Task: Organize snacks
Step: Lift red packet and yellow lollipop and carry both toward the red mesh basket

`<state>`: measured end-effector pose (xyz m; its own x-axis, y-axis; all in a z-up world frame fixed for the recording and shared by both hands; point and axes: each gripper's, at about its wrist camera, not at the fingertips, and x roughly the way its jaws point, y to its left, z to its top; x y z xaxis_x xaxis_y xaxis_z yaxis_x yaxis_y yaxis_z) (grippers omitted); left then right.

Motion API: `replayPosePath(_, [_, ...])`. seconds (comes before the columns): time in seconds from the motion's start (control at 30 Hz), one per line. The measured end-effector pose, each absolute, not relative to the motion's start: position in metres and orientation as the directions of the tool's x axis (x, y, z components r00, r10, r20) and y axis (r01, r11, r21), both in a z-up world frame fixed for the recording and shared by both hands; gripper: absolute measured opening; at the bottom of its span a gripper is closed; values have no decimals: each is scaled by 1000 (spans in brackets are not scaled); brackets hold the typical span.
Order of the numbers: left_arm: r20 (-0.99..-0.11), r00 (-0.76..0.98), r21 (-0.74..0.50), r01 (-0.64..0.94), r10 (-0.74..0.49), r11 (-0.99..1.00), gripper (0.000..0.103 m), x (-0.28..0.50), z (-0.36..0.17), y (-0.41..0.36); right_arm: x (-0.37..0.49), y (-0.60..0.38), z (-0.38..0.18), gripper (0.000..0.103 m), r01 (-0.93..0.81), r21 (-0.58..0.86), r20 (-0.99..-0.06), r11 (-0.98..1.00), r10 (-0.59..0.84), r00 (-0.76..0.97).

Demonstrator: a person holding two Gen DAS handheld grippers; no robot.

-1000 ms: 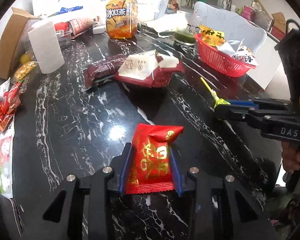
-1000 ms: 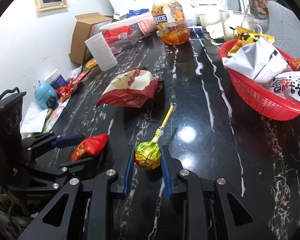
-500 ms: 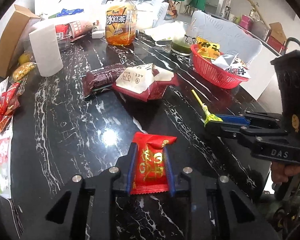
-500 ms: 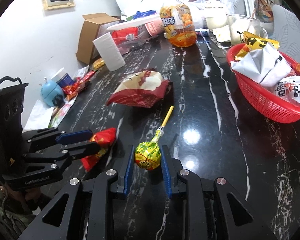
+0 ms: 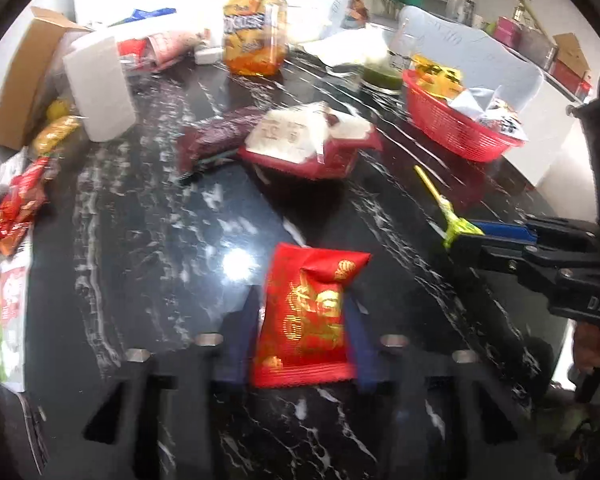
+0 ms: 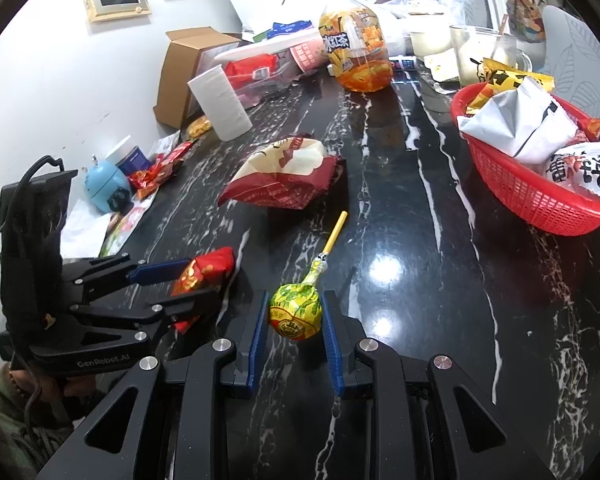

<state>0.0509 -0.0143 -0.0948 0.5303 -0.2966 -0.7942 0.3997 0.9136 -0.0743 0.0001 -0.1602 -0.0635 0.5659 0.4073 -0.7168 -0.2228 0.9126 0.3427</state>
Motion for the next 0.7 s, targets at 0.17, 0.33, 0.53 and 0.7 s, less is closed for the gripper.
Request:
replayPosePath(0.17, [-786, 519, -125, 397, -334, 909, 30, 55, -89, -8, 2, -159, -63, 26, -229, 342, -717, 911, 411, 563])
replayPosePath(0.33, [-784, 503, -175, 381, -362, 908, 30, 57, -82, -5, 2, -153, -58, 26, -250, 328, -713, 911, 412, 567])
replayPosePath(0.53, [-759, 501, -238, 383, -417, 893, 29, 51, -71, -1, 0, -149, -46, 26, -283, 331, -695, 900, 435, 572])
replayPosePath(0.7, [-726, 513, -279, 390, -458, 878, 29, 44, -55, 2, -1, -145, -35, 26, -315, 353, -672, 881, 473, 570])
